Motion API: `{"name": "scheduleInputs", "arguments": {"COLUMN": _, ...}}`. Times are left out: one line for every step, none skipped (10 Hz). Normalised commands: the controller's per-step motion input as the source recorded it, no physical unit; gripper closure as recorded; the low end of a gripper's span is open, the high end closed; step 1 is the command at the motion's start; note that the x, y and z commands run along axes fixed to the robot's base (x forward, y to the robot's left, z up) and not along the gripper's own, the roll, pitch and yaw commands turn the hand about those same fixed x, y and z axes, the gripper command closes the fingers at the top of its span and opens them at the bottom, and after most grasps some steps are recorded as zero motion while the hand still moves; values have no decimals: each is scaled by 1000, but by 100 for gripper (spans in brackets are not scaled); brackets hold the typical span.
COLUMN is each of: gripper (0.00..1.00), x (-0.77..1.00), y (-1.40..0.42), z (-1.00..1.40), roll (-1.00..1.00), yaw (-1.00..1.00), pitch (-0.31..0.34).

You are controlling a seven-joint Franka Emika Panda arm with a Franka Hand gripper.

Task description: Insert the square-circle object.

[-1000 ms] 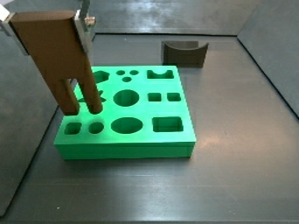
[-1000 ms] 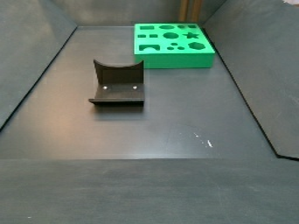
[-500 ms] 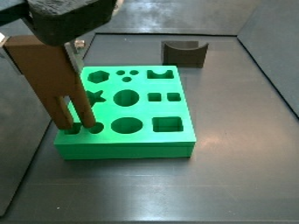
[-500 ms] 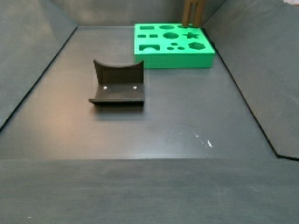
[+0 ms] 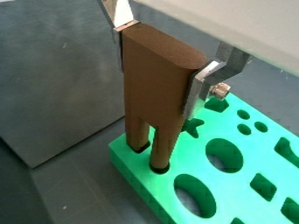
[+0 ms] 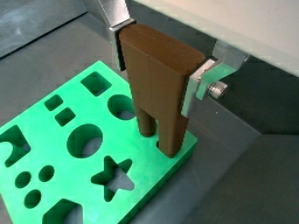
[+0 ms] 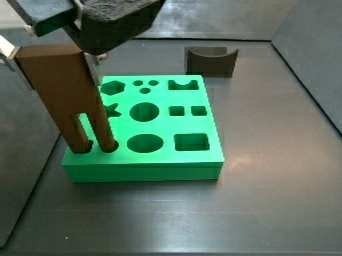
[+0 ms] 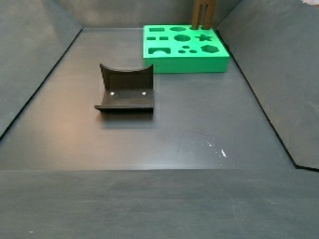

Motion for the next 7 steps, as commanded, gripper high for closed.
{"name": "scheduleInputs", "arguments": {"gripper": 100, "x": 194, "y": -226, "z": -340, "roll": 0, "yaw": 0, "pitch": 0}}
{"name": "scheduleInputs", "arguments": {"gripper": 100, "x": 257, "y": -131, "z": -446, "roll": 0, "yaw": 0, "pitch": 0}}
{"name": "scheduleInputs", "arguments": {"gripper": 100, "x": 303, "y": 0, "z": -583, "roll": 63, "yaw": 0, "pitch": 0}}
{"name": "scheduleInputs", "arguments": {"gripper": 100, "x": 9, "y": 77, "z": -517, "roll": 124, "yaw": -51, "pitch": 0}}
{"name": "scheduleInputs", "arguments": {"gripper": 100, "x": -254, "y": 154, "z": -331, "roll": 53, "yaw": -191, "pitch": 0}}
{"name": "scheduleInputs", "arguments": {"gripper": 100, "x": -463, "y": 211, "z": -249, "roll": 43, "yaw": -266, "pitch": 0}}
{"name": "scheduleInputs", "arguments": {"gripper": 100, "x": -491, "y": 166, "z": -180, "roll": 13, "yaw": -249, "pitch": -1}}
